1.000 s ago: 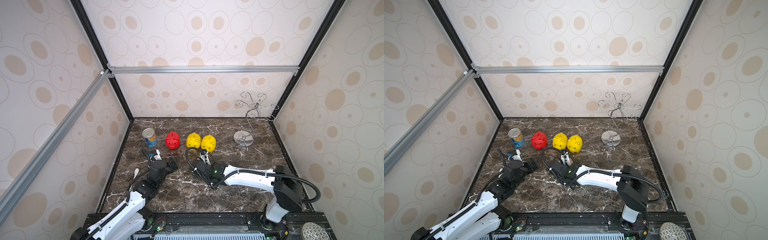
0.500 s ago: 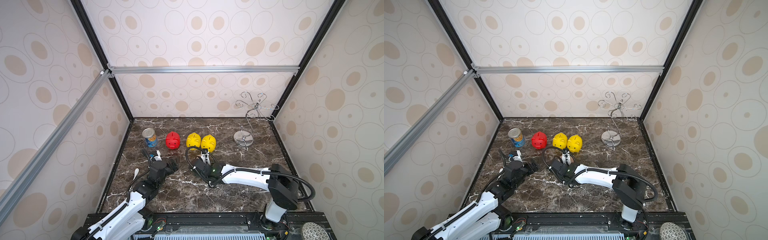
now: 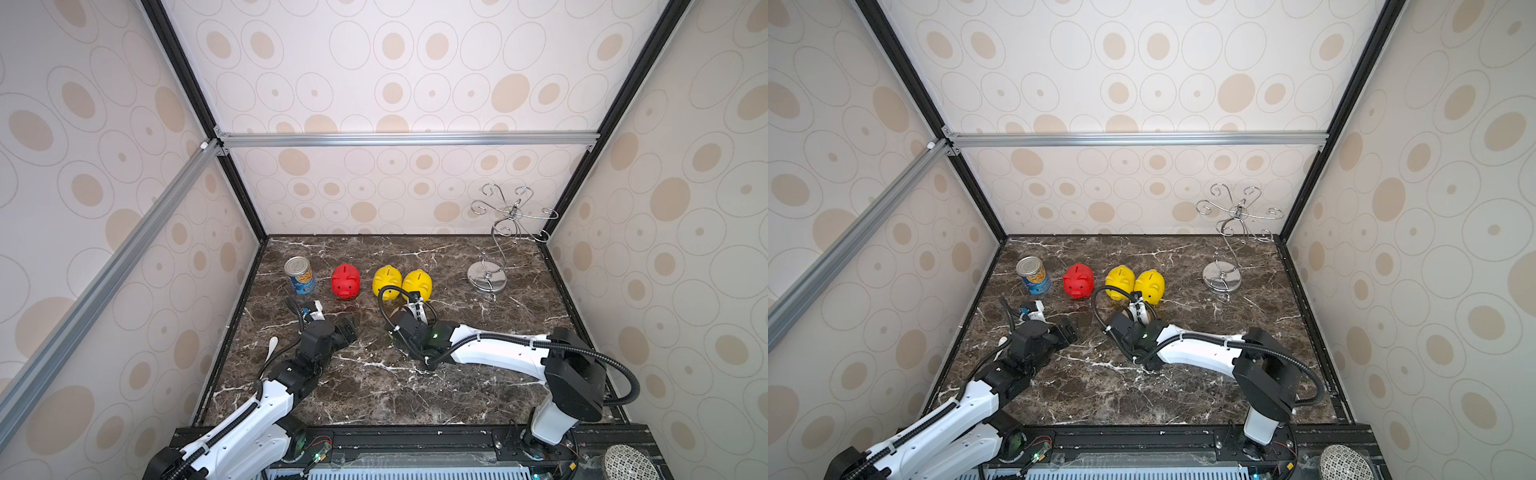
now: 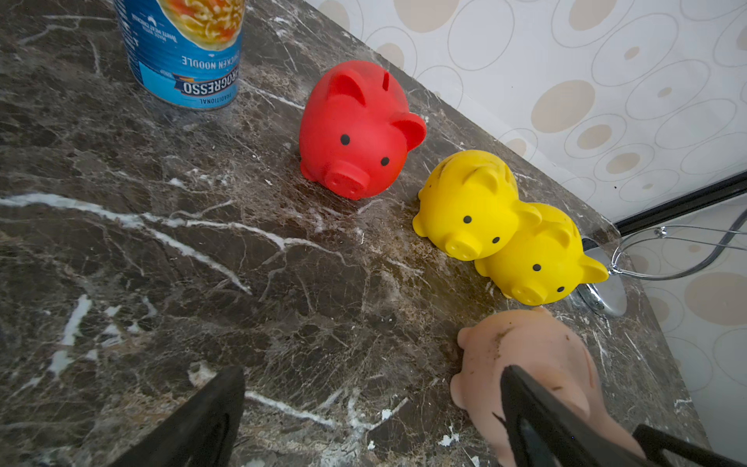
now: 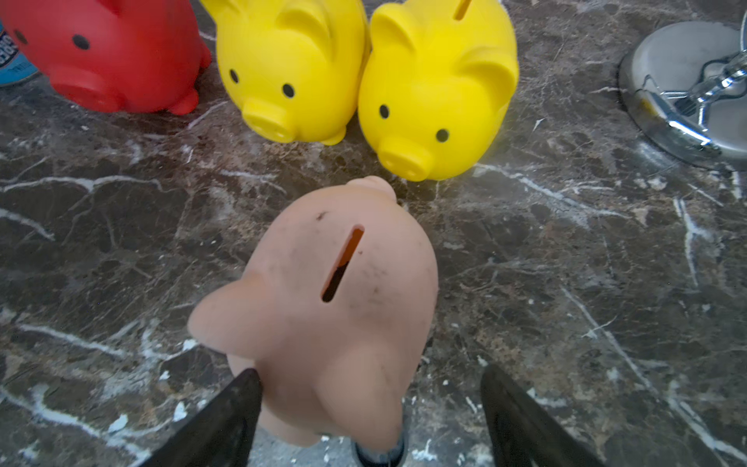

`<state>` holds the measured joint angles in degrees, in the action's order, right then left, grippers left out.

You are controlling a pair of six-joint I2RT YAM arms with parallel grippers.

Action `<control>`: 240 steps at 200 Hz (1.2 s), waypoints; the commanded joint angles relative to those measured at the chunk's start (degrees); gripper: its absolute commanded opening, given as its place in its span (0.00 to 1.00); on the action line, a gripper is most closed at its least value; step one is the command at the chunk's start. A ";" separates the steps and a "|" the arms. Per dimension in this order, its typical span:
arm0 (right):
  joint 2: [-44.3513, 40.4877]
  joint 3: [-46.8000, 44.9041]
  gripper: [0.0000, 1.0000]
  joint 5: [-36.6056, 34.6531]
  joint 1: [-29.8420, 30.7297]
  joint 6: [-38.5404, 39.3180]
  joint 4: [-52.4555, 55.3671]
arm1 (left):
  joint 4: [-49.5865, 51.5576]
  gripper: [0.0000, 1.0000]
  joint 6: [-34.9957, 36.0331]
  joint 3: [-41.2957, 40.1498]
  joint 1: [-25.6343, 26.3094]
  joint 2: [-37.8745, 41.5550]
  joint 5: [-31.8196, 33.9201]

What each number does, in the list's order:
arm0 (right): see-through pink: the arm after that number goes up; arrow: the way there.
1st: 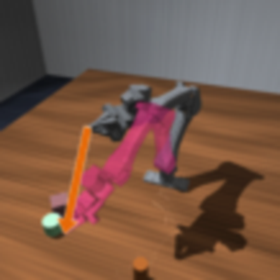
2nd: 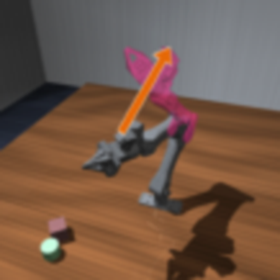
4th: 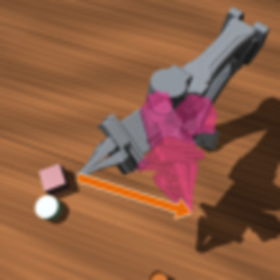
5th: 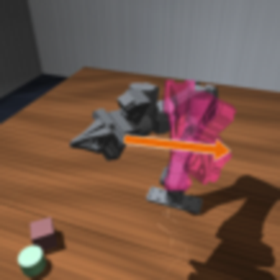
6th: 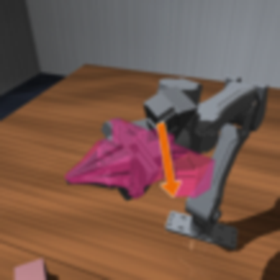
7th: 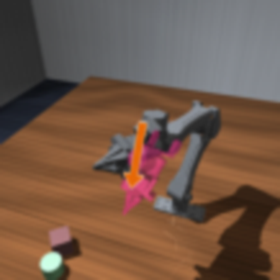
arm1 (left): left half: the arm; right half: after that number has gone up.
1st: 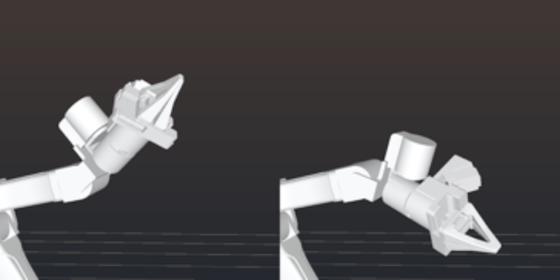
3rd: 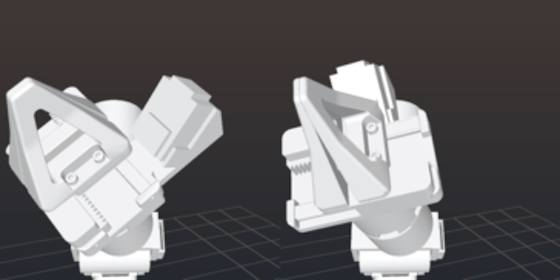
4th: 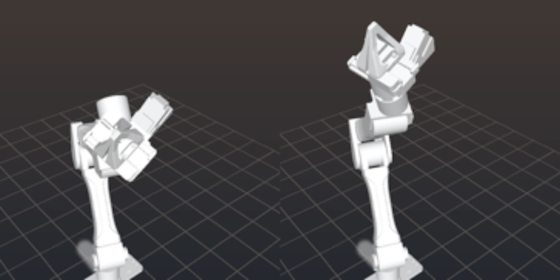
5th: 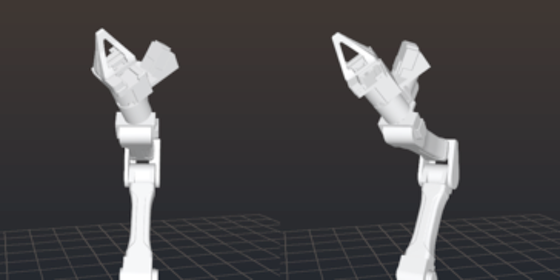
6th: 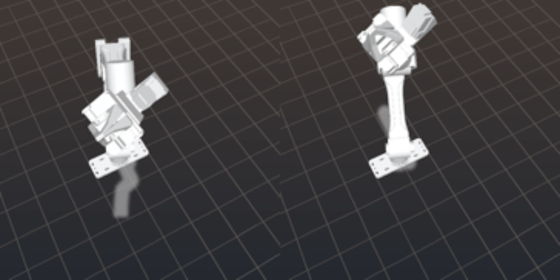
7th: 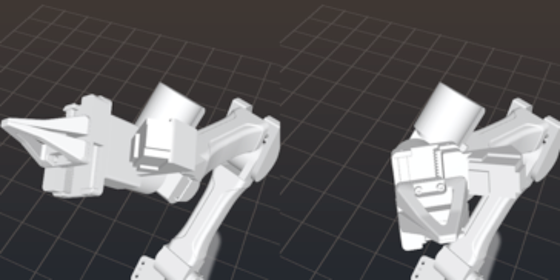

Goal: Open piggy banks
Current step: Move the piggy bank to the center of the board.

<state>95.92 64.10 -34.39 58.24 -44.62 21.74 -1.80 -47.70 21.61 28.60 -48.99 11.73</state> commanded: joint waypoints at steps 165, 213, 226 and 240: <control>5.03 10.73 1.00 4.36 -4.63 -5.08 10.44 | -0.13 0.98 2.75 1.86 -0.48 0.21 -0.14; 5.59 8.68 0.91 4.45 -5.39 -4.91 5.91 | -0.17 0.98 2.93 1.86 -0.58 0.41 0.03; 5.70 8.67 0.91 4.56 -5.54 -4.26 5.34 | -0.19 0.98 2.71 1.72 -0.71 0.71 0.14; 5.90 8.23 0.91 4.97 -5.98 -4.22 5.13 | -0.29 0.98 2.71 1.68 -0.72 0.84 0.10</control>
<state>100.97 73.28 -28.71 53.01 -48.14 27.27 -2.44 -45.91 21.63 28.32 -49.10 10.81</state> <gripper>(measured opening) 0.909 0.982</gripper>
